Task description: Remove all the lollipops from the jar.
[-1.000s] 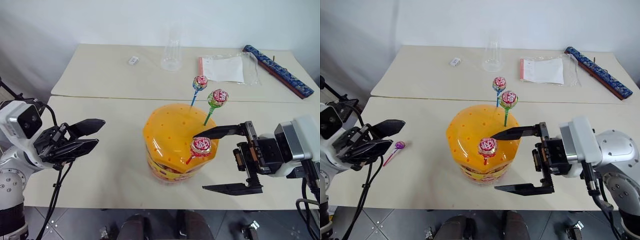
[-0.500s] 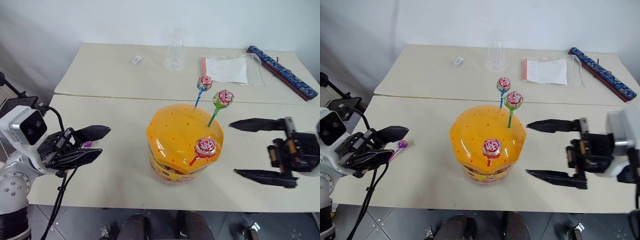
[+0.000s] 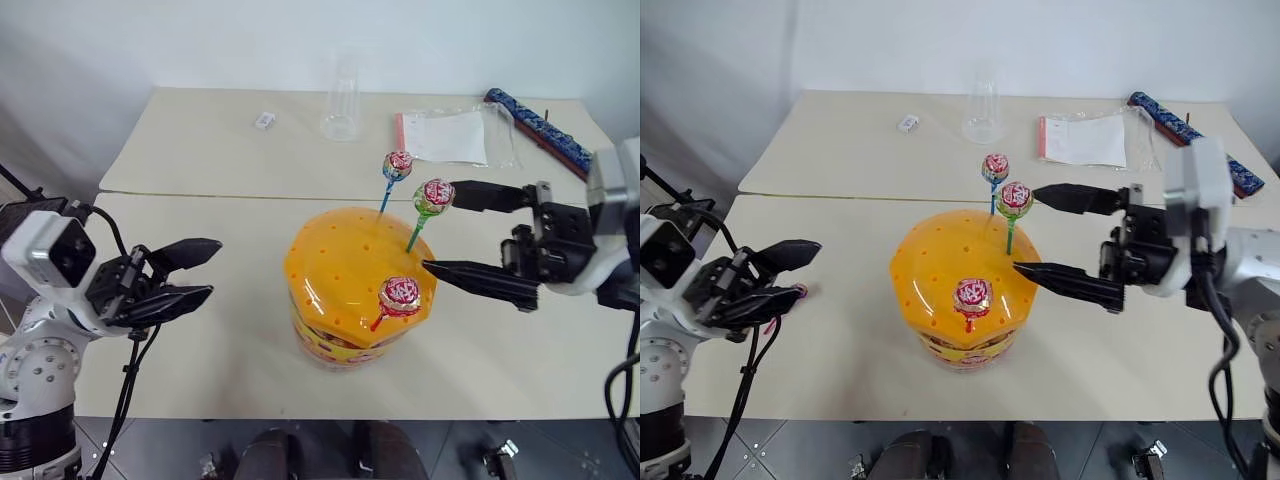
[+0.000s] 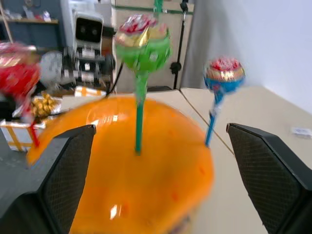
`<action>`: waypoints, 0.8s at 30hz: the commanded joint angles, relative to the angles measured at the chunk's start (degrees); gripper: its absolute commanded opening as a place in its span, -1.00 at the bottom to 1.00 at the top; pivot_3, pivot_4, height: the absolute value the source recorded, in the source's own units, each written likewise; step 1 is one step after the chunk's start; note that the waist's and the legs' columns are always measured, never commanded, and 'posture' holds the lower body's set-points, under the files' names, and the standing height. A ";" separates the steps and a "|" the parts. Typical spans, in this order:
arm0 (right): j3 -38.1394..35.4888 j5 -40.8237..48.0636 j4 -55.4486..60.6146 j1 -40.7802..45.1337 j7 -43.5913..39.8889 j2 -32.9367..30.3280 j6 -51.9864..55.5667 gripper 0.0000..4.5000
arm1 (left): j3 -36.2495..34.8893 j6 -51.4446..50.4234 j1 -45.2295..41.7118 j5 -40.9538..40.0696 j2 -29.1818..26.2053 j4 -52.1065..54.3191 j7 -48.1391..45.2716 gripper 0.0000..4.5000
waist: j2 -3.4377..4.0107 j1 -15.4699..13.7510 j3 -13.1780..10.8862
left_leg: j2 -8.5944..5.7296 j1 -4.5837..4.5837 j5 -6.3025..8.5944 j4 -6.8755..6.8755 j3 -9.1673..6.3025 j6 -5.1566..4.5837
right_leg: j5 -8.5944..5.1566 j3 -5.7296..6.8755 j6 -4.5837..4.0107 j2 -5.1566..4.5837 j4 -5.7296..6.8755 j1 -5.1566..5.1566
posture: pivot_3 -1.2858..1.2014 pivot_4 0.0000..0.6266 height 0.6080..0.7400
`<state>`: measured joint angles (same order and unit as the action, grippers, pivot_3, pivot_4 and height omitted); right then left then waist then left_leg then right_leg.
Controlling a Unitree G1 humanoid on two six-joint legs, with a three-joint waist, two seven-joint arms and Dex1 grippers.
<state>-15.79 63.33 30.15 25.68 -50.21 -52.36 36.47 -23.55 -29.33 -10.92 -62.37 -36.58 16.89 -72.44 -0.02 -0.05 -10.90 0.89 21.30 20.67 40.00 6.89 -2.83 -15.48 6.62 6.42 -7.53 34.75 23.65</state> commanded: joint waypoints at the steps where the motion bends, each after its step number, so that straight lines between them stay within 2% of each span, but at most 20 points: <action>1: 0.86 -0.68 0.60 2.37 1.11 1.13 -0.25 0.82 | 0.03 1.73 -0.44 0.41 0.54 0.72 -0.08 0.24 | 0.00 -0.07 0.00 | 0.00 0.03 0.00 0.00 -0.02 0.00 | 0.00 0.01 0.00 0.00 -0.04 0.00 | 0.03 -0.52 1.00; 3: 1.02 -0.30 0.49 2.73 0.38 0.92 0.34 0.60 | -0.03 1.92 -0.58 0.02 0.93 0.96 0.43 0.24 | 0.00 -0.08 0.00 | -0.01 0.04 0.00 0.00 -0.02 -0.01 | 0.00 0.02 0.01 -0.02 -0.06 0.00 | 0.03 -0.52 1.00; 6: 1.02 1.35 1.02 3.05 -1.14 0.99 0.77 0.12 | -0.69 1.23 -0.88 -2.20 1.56 1.49 2.05 0.24 | 0.00 0.03 0.00 | -0.01 0.05 0.01 0.00 -0.02 -0.02 | 0.01 0.03 0.02 -0.02 -0.08 -0.01 | 0.03 -0.52 1.00; 14: -2.22 4.30 -0.96 1.61 -4.26 1.94 0.40 -0.99 | -1.06 -1.09 -2.34 -7.84 2.69 2.39 5.42 0.24 | 0.00 0.03 0.00 | 0.02 0.02 0.00 0.01 -0.02 -0.03 | 0.01 0.03 0.02 -0.01 -0.04 -0.04 | 0.03 -0.52 1.00; 17: -5.66 9.04 -3.73 3.33 -3.71 3.07 0.45 -0.99 | -0.46 -1.79 -3.37 -8.95 2.88 2.62 6.11 0.24 | 0.00 0.05 0.00 | 0.00 0.02 0.00 0.02 -0.03 -0.04 | 0.02 0.03 0.03 -0.01 -0.05 -0.06 | 0.03 -0.52 1.00; 20: -10.36 13.96 -6.46 4.16 -1.99 1.19 2.62 -0.99 | 0.41 -2.31 -4.10 -8.90 2.69 2.93 6.09 0.24 | 0.00 -0.05 0.00 | 0.00 0.02 0.00 0.02 -0.03 -0.05 | 0.02 0.04 0.03 0.00 -0.03 -0.05 | 0.03 -0.52 1.00; 24: -17.00 11.38 -13.41 -1.43 -3.14 -8.16 9.34 -0.99 | 2.36 -2.54 -5.61 -7.58 1.87 3.67 4.56 0.24 | -0.01 -0.59 0.00 | -0.04 0.04 0.01 0.02 -0.06 -0.09 | 0.02 0.06 0.03 -0.01 -0.09 -0.08 | 0.03 -0.52 1.00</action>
<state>-29.76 75.46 18.05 25.48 -52.49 -58.60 43.91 -21.33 -31.93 -15.64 -69.68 -34.04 18.38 -67.30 -0.03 -0.63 -10.90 0.86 21.34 20.68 40.01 6.84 -2.92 -15.47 6.67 6.45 -7.54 34.64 23.57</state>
